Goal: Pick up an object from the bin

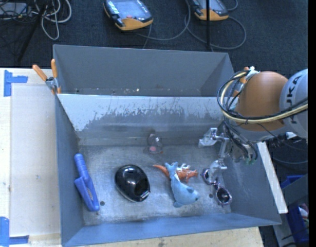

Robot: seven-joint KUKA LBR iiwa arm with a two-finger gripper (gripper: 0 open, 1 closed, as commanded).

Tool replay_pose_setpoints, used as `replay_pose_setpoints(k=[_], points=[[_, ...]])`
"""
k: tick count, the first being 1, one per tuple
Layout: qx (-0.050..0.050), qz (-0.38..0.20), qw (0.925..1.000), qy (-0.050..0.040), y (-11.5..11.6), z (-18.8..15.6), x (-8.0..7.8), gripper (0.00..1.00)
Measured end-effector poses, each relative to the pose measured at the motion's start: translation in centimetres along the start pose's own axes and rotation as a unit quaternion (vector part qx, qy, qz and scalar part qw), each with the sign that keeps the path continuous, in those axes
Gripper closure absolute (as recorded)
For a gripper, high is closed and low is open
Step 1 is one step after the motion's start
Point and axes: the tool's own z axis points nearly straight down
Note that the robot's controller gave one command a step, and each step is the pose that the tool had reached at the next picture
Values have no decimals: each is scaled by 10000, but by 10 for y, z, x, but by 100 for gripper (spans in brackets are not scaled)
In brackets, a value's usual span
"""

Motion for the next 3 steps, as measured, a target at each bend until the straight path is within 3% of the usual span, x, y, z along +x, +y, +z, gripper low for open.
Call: replay_pose_setpoints(k=[1, 2, 3], points=[[3, 573, 9983, -54, 19, 44, 8, 100], [4, 570, 9984, -54, 19, 44, 8, 100], [-3, 676, 9977, 15, 18, -85, 11, 100]])
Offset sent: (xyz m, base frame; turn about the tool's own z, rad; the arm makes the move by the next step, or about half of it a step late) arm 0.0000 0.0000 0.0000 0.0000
